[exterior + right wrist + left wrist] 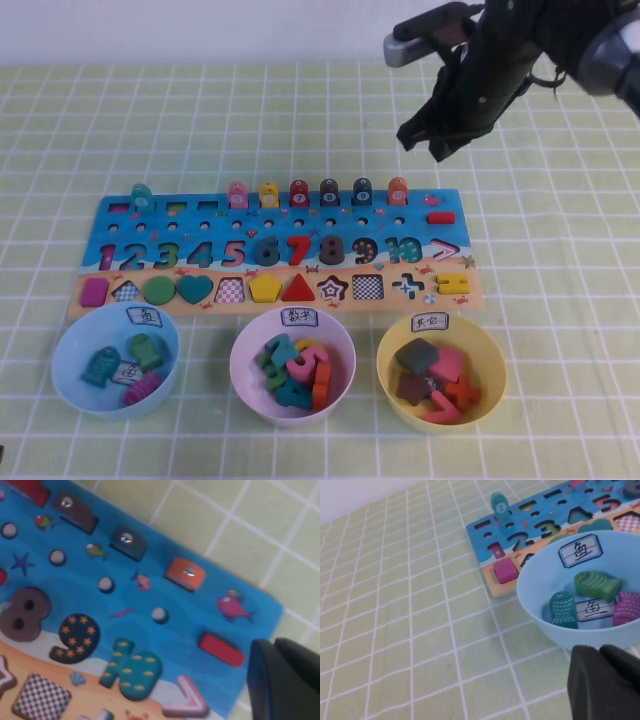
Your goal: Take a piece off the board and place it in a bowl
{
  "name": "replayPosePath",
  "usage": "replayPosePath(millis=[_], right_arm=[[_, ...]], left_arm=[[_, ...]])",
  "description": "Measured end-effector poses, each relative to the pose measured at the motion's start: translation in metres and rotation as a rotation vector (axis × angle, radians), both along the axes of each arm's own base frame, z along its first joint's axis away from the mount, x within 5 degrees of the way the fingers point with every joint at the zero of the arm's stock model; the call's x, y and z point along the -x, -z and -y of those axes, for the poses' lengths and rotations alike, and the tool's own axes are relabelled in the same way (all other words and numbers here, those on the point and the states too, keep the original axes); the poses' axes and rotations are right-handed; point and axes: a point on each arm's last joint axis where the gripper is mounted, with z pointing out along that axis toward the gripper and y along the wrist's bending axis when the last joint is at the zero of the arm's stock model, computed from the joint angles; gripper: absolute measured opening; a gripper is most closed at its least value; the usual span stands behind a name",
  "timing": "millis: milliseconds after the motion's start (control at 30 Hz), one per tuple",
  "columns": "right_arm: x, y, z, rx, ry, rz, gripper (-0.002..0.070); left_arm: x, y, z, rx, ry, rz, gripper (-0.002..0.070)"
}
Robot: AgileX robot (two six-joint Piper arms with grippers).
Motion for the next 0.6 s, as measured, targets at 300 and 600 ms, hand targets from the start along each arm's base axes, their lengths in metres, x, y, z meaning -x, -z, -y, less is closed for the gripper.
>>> replayPosePath(millis=[300,600], right_arm=[[-0.004,0.037,-0.021,0.0,-0.032,-0.076,0.0014],[-0.005,0.036,-0.025,-0.068,0.016,-0.077,0.047]], left_arm=[[0.0,0.0,-0.001,-0.032,-0.003,0.002,-0.0003],[0.0,0.0,-0.001,-0.032,-0.003,0.001,-0.0003]])
